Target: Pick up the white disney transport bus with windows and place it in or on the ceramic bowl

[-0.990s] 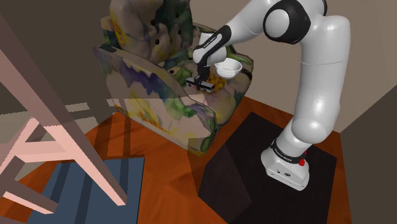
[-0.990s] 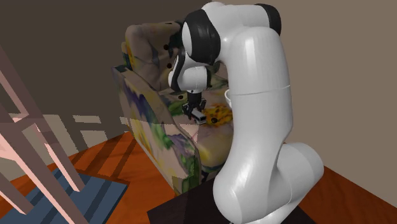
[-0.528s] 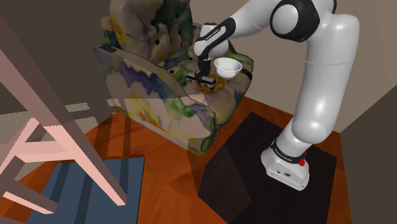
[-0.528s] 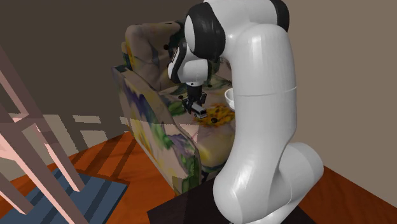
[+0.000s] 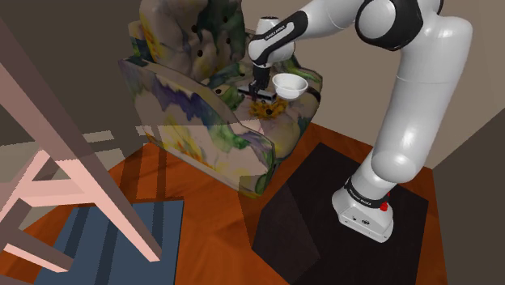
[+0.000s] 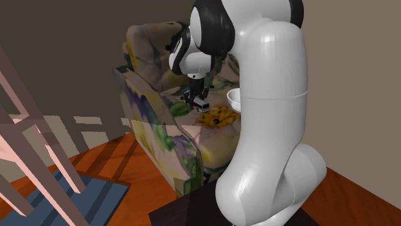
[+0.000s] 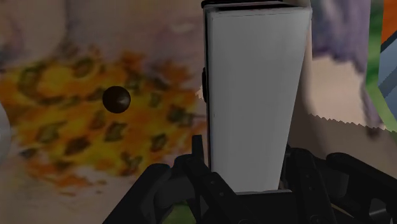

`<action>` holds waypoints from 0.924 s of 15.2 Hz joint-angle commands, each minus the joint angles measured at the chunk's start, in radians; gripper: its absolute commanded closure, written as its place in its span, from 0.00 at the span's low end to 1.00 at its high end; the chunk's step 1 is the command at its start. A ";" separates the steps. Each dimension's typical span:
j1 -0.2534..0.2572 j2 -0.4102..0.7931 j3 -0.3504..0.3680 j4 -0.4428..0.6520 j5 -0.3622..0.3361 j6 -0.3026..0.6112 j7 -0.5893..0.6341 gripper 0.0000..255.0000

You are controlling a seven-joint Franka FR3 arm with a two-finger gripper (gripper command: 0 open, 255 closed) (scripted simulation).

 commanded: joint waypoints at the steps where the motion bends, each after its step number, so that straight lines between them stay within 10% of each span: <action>1: 0.000 -0.007 -0.001 0.019 -0.003 -0.026 0.003 1.00; 7: 0.003 -0.046 -0.005 0.045 -0.016 -0.089 0.012 1.00; 14: -0.106 0.042 -0.048 0.163 0.020 -0.129 -0.150 1.00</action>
